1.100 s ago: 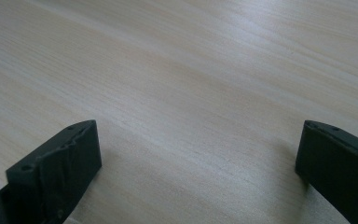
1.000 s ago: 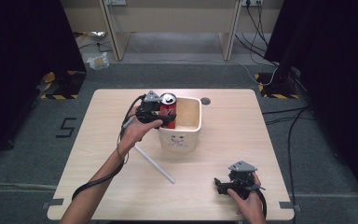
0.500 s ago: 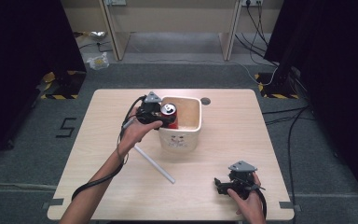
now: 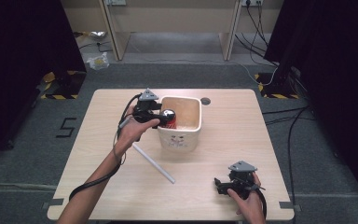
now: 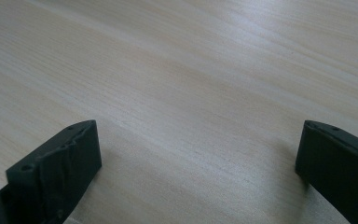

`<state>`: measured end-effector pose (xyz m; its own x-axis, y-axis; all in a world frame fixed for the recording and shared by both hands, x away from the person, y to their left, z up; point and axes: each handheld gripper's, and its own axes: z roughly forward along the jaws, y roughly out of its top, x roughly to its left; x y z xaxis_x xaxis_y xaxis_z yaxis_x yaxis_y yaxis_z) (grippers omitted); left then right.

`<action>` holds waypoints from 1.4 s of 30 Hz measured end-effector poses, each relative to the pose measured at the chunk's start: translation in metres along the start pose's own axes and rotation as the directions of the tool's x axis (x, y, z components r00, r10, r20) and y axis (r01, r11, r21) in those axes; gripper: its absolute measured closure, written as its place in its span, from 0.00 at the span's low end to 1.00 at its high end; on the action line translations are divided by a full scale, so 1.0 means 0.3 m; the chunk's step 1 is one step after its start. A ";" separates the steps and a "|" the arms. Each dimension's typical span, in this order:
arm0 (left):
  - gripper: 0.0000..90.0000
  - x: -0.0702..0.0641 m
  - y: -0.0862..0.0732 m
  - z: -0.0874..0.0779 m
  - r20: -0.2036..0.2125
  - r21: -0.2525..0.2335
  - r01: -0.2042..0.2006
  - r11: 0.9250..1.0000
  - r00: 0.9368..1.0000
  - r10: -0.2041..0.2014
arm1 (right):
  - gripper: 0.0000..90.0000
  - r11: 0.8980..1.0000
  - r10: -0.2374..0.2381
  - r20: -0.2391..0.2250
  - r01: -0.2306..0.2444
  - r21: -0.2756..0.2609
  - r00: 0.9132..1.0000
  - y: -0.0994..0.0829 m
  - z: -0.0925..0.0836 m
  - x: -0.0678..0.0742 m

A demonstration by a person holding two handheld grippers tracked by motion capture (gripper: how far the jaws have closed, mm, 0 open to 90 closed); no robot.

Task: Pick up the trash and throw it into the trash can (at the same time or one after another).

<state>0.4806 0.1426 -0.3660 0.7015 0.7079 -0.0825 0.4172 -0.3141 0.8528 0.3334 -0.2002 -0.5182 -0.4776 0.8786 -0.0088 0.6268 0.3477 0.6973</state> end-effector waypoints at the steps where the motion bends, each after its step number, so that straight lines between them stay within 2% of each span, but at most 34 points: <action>1: 0.29 -0.001 0.003 -0.007 0.002 -0.002 0.000 1.000 1.000 0.000 | 0.00 1.000 0.001 -0.001 -0.001 -0.001 1.000 0.000 0.000 0.000; 13: 0.23 -0.029 0.011 -0.091 0.040 -0.034 0.005 0.999 0.999 -0.004 | 0.00 1.000 0.000 0.000 0.000 0.000 1.000 0.000 0.000 0.000; 16: 0.22 -0.033 0.005 -0.120 0.059 -0.045 0.022 0.999 0.998 -0.020 | 0.00 1.000 -0.003 0.002 0.003 -0.001 1.000 0.000 0.000 -0.001; 23: 0.21 -0.033 -0.013 -0.184 0.062 -0.054 0.030 0.998 0.998 -0.026 | 0.00 1.000 -0.003 0.002 0.003 0.000 1.000 0.000 0.000 -0.001; 30: 0.21 -0.024 -0.063 -0.235 0.055 -0.054 0.033 0.998 0.998 -0.030 | 0.00 1.000 -0.001 0.001 0.001 0.000 1.000 0.000 0.000 0.000; 40: 0.21 -0.021 -0.134 -0.251 0.029 -0.051 0.039 0.998 0.999 -0.038 | 0.00 1.000 0.000 0.000 0.000 0.001 1.000 0.000 0.000 0.000; 42: 0.21 -0.021 -0.162 -0.253 0.018 -0.050 0.041 0.998 0.999 -0.040 | 0.00 1.000 -0.002 0.002 0.002 0.001 1.000 0.000 0.000 0.000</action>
<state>0.4120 0.2015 -0.3678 0.6947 0.7082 -0.1258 0.4159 -0.2528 0.8736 0.3335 -0.2003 -0.5182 -0.4779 0.8783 -0.0119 0.6265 0.3503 0.6963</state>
